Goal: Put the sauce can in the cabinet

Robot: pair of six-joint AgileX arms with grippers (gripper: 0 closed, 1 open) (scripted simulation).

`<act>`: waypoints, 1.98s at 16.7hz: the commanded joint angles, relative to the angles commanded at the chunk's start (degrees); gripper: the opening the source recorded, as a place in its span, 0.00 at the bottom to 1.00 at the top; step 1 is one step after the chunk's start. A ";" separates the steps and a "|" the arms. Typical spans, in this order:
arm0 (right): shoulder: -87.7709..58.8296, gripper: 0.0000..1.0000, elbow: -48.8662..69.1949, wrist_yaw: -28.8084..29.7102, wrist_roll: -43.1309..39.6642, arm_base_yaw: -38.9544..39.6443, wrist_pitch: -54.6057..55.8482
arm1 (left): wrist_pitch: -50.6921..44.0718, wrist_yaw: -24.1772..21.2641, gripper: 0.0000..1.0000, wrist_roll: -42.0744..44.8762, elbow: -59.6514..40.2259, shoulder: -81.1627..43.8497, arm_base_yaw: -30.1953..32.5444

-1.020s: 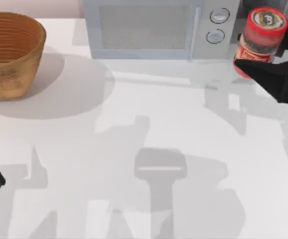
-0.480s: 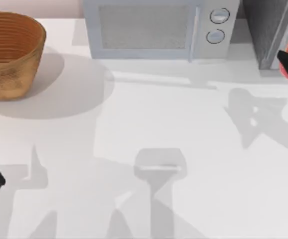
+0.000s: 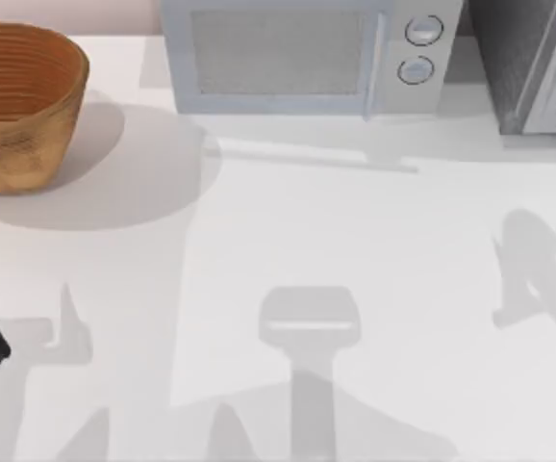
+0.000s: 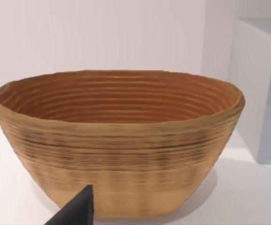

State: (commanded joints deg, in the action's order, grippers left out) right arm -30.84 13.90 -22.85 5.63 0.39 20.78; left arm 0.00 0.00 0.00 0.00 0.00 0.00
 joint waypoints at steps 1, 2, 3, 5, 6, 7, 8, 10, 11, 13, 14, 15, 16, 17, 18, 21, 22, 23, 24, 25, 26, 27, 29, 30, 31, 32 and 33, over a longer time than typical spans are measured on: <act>5.38 0.00 -2.34 3.69 -0.21 -0.05 -3.60 | 0.00 0.00 1.00 0.00 0.00 0.00 0.00; 10.30 0.00 -4.57 7.34 -0.64 -0.20 -7.05 | 0.00 0.00 1.00 0.00 0.00 0.00 0.00; 14.77 0.00 -6.65 10.80 -1.27 -0.39 -10.27 | 0.00 0.00 1.00 0.00 0.00 0.00 0.00; 22.21 0.00 -10.22 16.68 -2.90 -0.79 -15.60 | 0.00 0.00 1.00 0.00 0.00 0.00 0.00; 25.07 0.00 -11.56 18.85 -3.72 -0.89 -17.50 | 0.00 0.00 1.00 0.00 0.00 0.00 0.00; 27.34 0.00 -12.56 20.51 -4.43 -0.85 -18.90 | 0.00 0.00 1.00 0.00 0.00 0.00 0.00; 29.06 0.00 -13.27 21.72 -5.00 -0.71 -19.87 | 0.00 0.00 1.00 0.00 0.00 0.00 0.00; 30.84 0.00 -13.90 22.84 -5.63 -0.39 -20.78 | 0.00 0.00 1.00 0.00 0.00 0.00 0.00; 30.84 0.00 -13.90 22.84 -5.63 -0.39 -20.78 | 0.00 0.00 1.00 0.00 0.00 0.00 0.00; 30.84 0.00 -13.90 22.84 -5.63 -0.39 -20.78 | 0.00 0.00 1.00 0.00 0.00 0.00 0.00; 30.84 0.00 -13.90 22.84 -5.63 -0.39 -20.78 | 0.00 0.00 1.00 0.00 0.00 0.00 0.00; 30.62 0.00 -13.80 22.75 -5.49 -0.40 -20.70 | 0.00 0.00 1.00 0.00 0.00 0.00 0.00; 30.62 0.00 -13.80 22.75 -5.49 -0.40 -20.70 | 0.00 0.00 1.00 0.00 0.00 0.00 0.00; 30.25 0.00 -13.28 22.67 -5.43 -0.17 -20.79 | 0.00 0.00 1.00 0.00 0.00 0.00 0.00; 29.46 0.00 -12.21 22.56 -5.31 0.20 -21.01 | 0.00 0.00 1.00 0.00 0.00 0.00 0.00; 24.52 0.00 -5.85 22.83 -4.74 1.46 -22.74 | 0.00 0.00 1.00 0.00 0.00 0.00 0.00; 22.23 0.00 -2.90 23.19 -4.50 1.76 -23.63 | 0.00 0.00 1.00 0.00 0.00 0.00 0.00; 19.74 0.00 0.37 23.66 -4.25 2.01 -24.61 | 0.00 0.00 1.00 0.00 0.00 0.00 0.00; 17.10 0.00 3.97 24.21 -4.01 2.21 -25.67 | 0.00 0.00 1.00 0.00 0.00 0.00 0.00; 14.35 0.00 7.89 24.82 -3.77 2.39 -26.78 | 0.00 0.00 1.00 0.00 0.00 0.00 0.00; 11.57 0.00 11.94 25.43 -3.56 2.57 -27.89 | 0.00 0.00 1.00 0.00 0.00 0.00 0.00; 8.81 0.00 16.03 26.04 -3.36 2.75 -28.99 | 0.00 0.00 1.00 0.00 0.00 0.00 0.00; 3.48 0.00 24.03 27.14 -3.04 3.19 -31.08 | 0.00 0.00 1.00 0.00 0.00 0.00 0.00; 1.01 0.00 27.73 27.60 -2.91 3.45 -32.03 | 0.00 0.00 1.00 0.00 0.00 0.00 0.00; -1.37 0.00 31.20 28.00 -2.81 3.76 -32.94 | 0.00 0.00 1.00 0.00 0.00 0.00 0.00; -3.67 0.00 34.43 28.33 -2.72 4.11 -33.81 | 0.00 0.00 1.00 0.00 0.00 0.00 0.00; -5.90 0.00 37.46 28.60 -2.64 4.50 -34.64 | 0.00 0.00 1.00 0.00 0.00 0.00 0.00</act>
State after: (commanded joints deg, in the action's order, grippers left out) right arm -36.74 51.36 5.76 2.99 4.89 -13.86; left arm 0.00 0.00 0.00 0.00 0.00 0.00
